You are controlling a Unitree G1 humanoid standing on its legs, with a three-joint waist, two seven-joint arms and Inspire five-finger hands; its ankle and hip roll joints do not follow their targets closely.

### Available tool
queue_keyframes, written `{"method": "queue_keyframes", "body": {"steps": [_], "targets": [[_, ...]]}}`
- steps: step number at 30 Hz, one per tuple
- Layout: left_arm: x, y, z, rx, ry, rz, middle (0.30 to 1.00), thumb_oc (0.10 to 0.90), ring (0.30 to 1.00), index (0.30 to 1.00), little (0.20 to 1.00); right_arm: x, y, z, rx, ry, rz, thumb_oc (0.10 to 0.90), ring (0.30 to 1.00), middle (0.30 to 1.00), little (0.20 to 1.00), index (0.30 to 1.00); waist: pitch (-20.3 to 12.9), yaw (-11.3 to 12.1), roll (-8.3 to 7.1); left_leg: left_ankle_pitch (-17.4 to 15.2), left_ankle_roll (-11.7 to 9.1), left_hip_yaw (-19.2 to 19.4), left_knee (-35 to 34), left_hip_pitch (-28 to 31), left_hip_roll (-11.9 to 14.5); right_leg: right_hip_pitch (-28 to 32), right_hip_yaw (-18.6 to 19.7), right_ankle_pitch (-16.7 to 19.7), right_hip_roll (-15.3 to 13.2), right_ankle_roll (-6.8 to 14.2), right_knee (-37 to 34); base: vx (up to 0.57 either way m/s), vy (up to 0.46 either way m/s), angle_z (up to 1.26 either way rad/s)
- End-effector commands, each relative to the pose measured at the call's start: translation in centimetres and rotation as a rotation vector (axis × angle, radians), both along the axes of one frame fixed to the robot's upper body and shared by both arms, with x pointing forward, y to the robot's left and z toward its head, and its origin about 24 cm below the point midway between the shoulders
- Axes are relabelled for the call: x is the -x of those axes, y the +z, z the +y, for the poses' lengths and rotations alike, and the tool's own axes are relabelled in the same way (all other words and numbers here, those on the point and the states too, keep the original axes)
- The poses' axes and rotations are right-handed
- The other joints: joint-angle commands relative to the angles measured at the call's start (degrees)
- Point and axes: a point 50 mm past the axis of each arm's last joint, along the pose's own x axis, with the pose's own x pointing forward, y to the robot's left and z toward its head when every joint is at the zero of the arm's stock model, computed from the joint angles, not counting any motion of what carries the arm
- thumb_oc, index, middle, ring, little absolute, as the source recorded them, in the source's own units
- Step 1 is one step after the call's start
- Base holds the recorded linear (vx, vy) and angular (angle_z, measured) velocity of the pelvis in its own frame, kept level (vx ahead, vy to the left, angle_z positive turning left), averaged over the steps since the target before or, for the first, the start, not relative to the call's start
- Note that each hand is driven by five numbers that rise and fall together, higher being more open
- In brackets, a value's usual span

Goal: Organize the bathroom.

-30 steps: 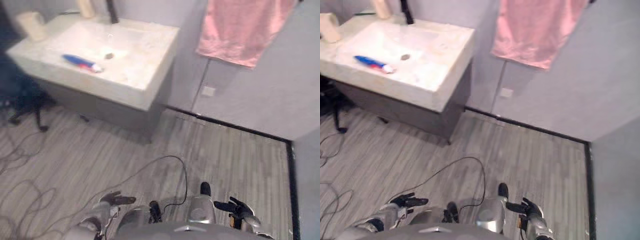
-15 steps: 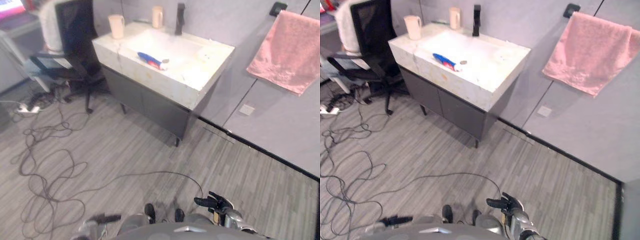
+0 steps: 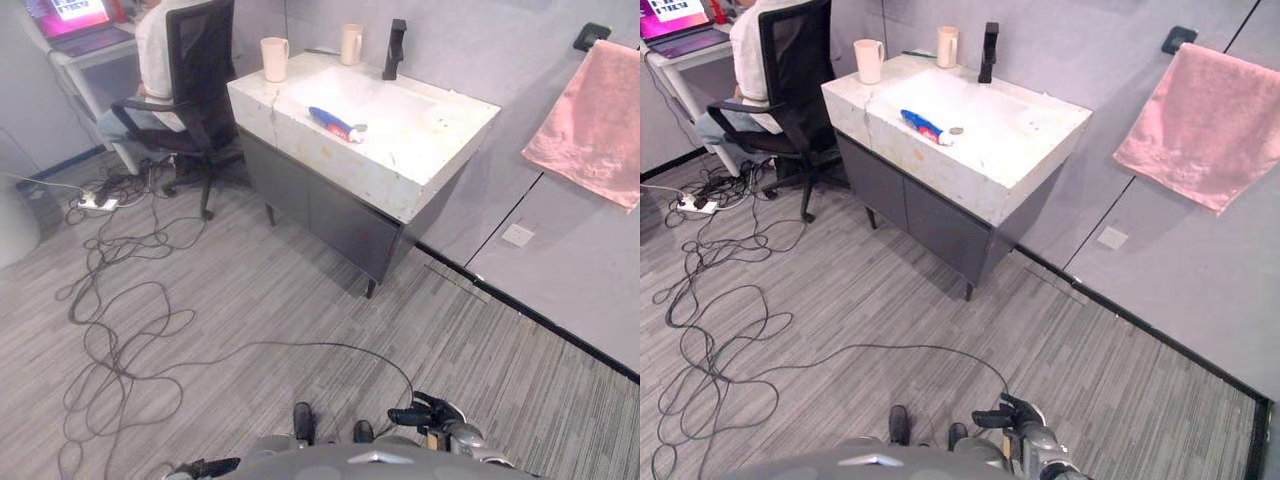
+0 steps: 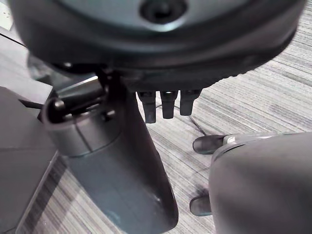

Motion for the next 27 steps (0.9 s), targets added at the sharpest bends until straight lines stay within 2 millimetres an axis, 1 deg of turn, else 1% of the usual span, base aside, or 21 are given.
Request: {"method": "queue_keyframes", "body": {"steps": [1,3,4,6,7,8,9,10,11,12,13,14,17,19,20,21,22,23,24,25,27], "targets": [[-2.0,0.5,1.0,-0.042,0.022,-0.067,0.900,0.800,0.900,0.900,0.900,-3.5,1.5,-1.2,0.065,0.103,-0.105,0.800,0.900,0.900,0.900,0.900,3.5,-1.4,-0.57,-5.6,0.0,5.4,18.7,-3.8,1.4,0.2,-2.6,-1.4,1.0,1.1,4.5,0.04,0.030,0.32],[-2.4,0.5,1.0,-0.041,0.001,-0.077,0.900,0.800,0.900,0.900,0.900,-3.5,1.6,-1.6,0.069,0.088,-0.110,0.800,0.900,0.900,0.900,0.900,4.6,-1.7,-0.79,-4.6,-0.7,6.8,22.5,-6.3,3.3,0.7,-3.3,-1.6,0.8,0.5,5.1,0.09,0.061,0.61],[-2.5,0.5,1.0,-0.041,-0.010,-0.077,0.900,0.800,0.900,0.900,0.900,-3.5,1.7,-1.8,0.066,0.084,-0.114,0.800,0.900,0.900,0.900,0.900,5.2,-1.6,-0.78,-4.4,-0.5,6.7,21.3,-6.5,3.6,1.0,-3.6,-2.0,0.9,0.3,5.6,0.20,0.147,0.82],[-2.4,0.5,0.9,-0.037,0.000,-0.067,0.900,0.800,0.900,0.900,0.900,-3.6,1.7,-1.9,0.063,0.105,-0.120,0.800,0.900,0.900,0.900,0.900,5.3,-1.6,-0.55,-4.0,0.1,5.5,16.4,-4.7,3.9,0.8,-4.1,-2.4,1.1,0.6,6.4,0.25,0.187,0.53],[-2.2,0.4,0.9,-0.029,0.007,-0.057,0.900,0.800,0.900,0.900,0.900,-3.6,1.7,-1.8,0.064,0.126,-0.119,0.800,0.900,0.900,0.900,0.900,5.0,-1.8,-0.21,-2.1,0.1,4.3,12.6,-2.9,4.7,0.3,-4.3,-2.8,1.4,0.9,6.8,0.25,0.175,0.20],[-2.1,0.4,0.8,-0.027,0.011,-0.052,0.900,0.800,0.900,0.900,0.900,-3.5,1.7,-1.7,0.065,0.132,-0.117,0.800,0.900,0.900,0.900,0.900,4.9,-1.9,0.06,-0.8,-0.3,3.4,11.1,-2.6,5.5,0.2,-4.0,-3.0,1.7,1.0,6.8,0.36,0.231,0.18],[-1.7,0.4,0.8,-0.018,0.015,-0.034,0.900,0.800,0.900,0.900,0.900,-3.3,1.6,-1.9,0.071,0.134,-0.111,0.800,0.900,0.900,0.900,0.900,4.9,-2.1,0.66,2.0,-1.3,2.1,8.5,-2.1,7.2,0.4,-3.6,-3.7,2.2,1.2,6.8,0.30,0.177,0.30],[-1.5,0.3,0.7,-0.013,0.010,-0.024,0.900,0.800,0.900,0.900,0.900,-3.2,1.6,-1.8,0.071,0.128,-0.109,0.800,0.900,0.900,0.900,0.900,4.9,-2.2,1.04,4.0,-1.8,1.7,7.2,-2.1,8.3,0.6,-3.5,-4.1,2.5,1.3,6.7,0.27,0.165,0.39],[-1.4,0.3,0.7,-0.011,0.009,-0.021,0.900,0.800,0.900,0.900,0.900,-3.1,1.5,-1.8,0.071,0.126,-0.108,0.800,0.900,0.900,0.900,0.900,4.9,-2.3,1.13,4.6,-2.0,1.5,6.8,-2.0,8.7,0.7,-3.5,-4.2,2.6,1.3,6.7,0.23,0.137,0.30],[-1.1,0.2,0.6,-0.009,0.006,-0.011,0.900,0.800,0.900,0.900,0.900,-3.1,1.5,-1.9,0.072,0.116,-0.108,0.800,0.900,0.900,0.900,0.900,4.9,-2.2,1.39,6.3,-2.3,0.5,6.1,-2.4,9.5,0.9,-3.1,-4.7,2.9,1.3,6.7,0.41,0.260,0.05],[-0.7,0.1,0.3,-0.007,0.002,0.005,0.900,0.800,0.900,0.900,0.900,-3.0,1.5,-1.8,0.072,0.103,-0.108,0.800,0.900,0.900,0.900,0.900,4.8,-2.1,1.45,6.2,-2.1,0.4,6.4,-2.8,10.4,1.3,-3.3,-6.4,2.7,1.2,8.3,0.49,0.329,-0.08],[-0.5,0.0,0.1,-0.006,0.009,0.009,0.900,0.800,0.900,0.900,0.900,-3.2,1.5,-1.6,0.076,0.109,-0.104,0.800,0.900,0.900,0.900,0.900,4.6,-2.0,1.65,5.0,-1.6,0.7,5.8,-2.4,10.5,1.0,-3.4,-7.3,2.5,1.1,10.3,0.50,0.367,-0.05],[-1.0,0.1,0.2,0.000,-0.004,0.005,0.900,0.800,0.900,0.900,0.900,-3.3,1.4,-1.4,0.086,0.085,-0.081,0.800,0.900,0.900,0.900,0.900,4.2,-2.3,2.01,3.6,-0.6,2.0,5.9,-2.0,9.5,-0.8,-3.0,-9.2,1.0,2.6,15.1,0.37,0.353,-0.06],[-2.0,0.3,0.6,0.005,-0.014,-0.019,0.900,0.800,0.900,0.900,0.900,-2.9,1.3,-1.6,0.087,0.081,-0.065,0.800,0.900,0.900,0.900,0.900,4.1,-3.3,3.06,2.2,0.7,2.7,4.0,0.5,9.0,-5.0,-2.9,-10.8,-0.5,4.3,24.3,0.34,0.383,0.01],[-2.1,0.3,0.7,0.005,-0.015,-0.021,0.900,0.800,0.900,0.900,0.900,-2.8,1.3,-1.6,0.087,0.084,-0.063,0.800,0.900,0.900,0.900,0.900,4.2,-3.5,3.21,2.1,0.9,2.8,3.7,0.9,8.9,-5.8,-2.7,-10.6,-0.7,4.7,26.8,0.31,0.351,0.11],[-2.6,0.5,0.9,0.003,-0.020,-0.031,0.900,0.800,0.900,0.900,0.900,-2.6,1.2,-1.7,0.089,0.095,-0.058,0.800,0.900,0.900,0.900,0.900,4.4,-4.3,3.63,1.4,1.8,3.3,2.7,2.4,8.7,-9.3,-2.1,-9.2,-1.7,6.0,35.1,0.29,0.310,0.05],[-2.8,0.5,1.1,0.000,-0.027,-0.034,0.900,0.800,0.900,0.900,0.900,-2.3,1.2,-2.1,0.090,0.096,-0.053,0.800,0.900,0.900,0.900,0.900,4.7,-5.0,4.53,0.5,2.4,3.6,2.6,3.4,9.1,-12.1,-1.5,-7.6,-2.5,6.5,42.8,0.36,0.361,0.09],[-2.9,0.6,1.2,-0.006,-0.043,-0.036,0.900,0.800,0.900,0.900,0.900,-1.9,1.2,-2.6,0.089,0.088,-0.048,0.800,0.900,0.900,0.900,0.900,4.9,-5.3,4.70,-0.6,2.9,3.9,2.8,3.8,8.8,-14.7,-0.6,-6.5,-3.7,6.4,48.6,0.34,0.288,0.12],[-3.1,0.6,1.3,-0.014,-0.065,-0.036,0.900,0.800,0.900,0.900,0.900,-1.6,1.2,-3.1,0.088,0.079,-0.040,0.800,0.900,0.900,0.900,0.900,5.1,-5.6,5.01,-1.5,3.2,3.9,3.0,4.3,8.5,-16.4,-0.1,-4.7,-4.3,6.1,51.9,0.38,0.260,0.24],[-3.3,0.7,1.5,-0.027,-0.092,-0.038,0.900,0.800,0.900,0.900,0.900,-1.4,1.3,-3.7,0.089,0.082,-0.027,0.800,0.900,0.900,0.900,0.900,5.2,-5.8,5.11,-2.3,3.4,3.6,3.3,4.7,7.6,-17.5,-0.1,-3.2,-4.4,6.0,51.7,0.42,0.228,0.30],[-3.4,0.8,1.6,-0.030,-0.102,-0.044,0.900,0.800,0.900,0.900,0.900,-1.2,1.2,-3.8,0.092,0.093,-0.012,0.800,0.900,0.900,0.900,0.900,5.2,-6.0,4.82,-2.3,3.5,3.3,3.0,5.3,6.5,-16.2,-0.6,-2.5,-3.5,6.5,47.1,0.32,0.116,0.25]]}}
